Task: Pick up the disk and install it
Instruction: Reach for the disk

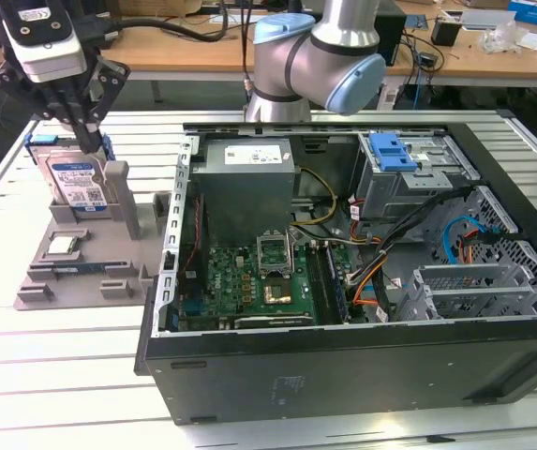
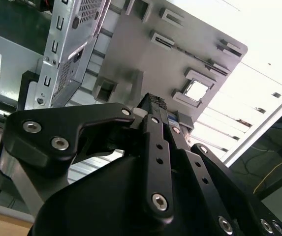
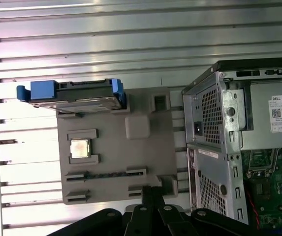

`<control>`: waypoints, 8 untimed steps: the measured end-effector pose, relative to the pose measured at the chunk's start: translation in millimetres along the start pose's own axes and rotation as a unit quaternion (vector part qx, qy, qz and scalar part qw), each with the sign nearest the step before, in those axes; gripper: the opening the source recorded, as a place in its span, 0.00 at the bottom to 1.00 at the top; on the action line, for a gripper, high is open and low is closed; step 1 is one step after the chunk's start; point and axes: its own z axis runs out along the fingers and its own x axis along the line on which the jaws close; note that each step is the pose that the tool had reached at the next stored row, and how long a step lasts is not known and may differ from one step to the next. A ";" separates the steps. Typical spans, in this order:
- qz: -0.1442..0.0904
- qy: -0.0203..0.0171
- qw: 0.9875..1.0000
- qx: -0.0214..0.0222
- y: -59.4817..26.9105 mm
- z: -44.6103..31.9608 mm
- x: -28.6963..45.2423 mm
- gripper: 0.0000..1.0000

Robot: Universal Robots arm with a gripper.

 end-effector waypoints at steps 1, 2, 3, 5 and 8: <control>0.000 0.000 1.000 0.000 -0.1 -0.1 1.3 0.11; 0.000 0.000 1.000 0.000 -0.2 -0.1 3.0 0.11; 0.000 0.000 1.000 0.000 -0.3 -0.2 4.3 0.11; 0.000 0.000 1.000 0.000 -0.5 -0.2 7.0 0.11; 0.000 0.000 1.000 0.000 -0.8 -0.3 10.8 0.11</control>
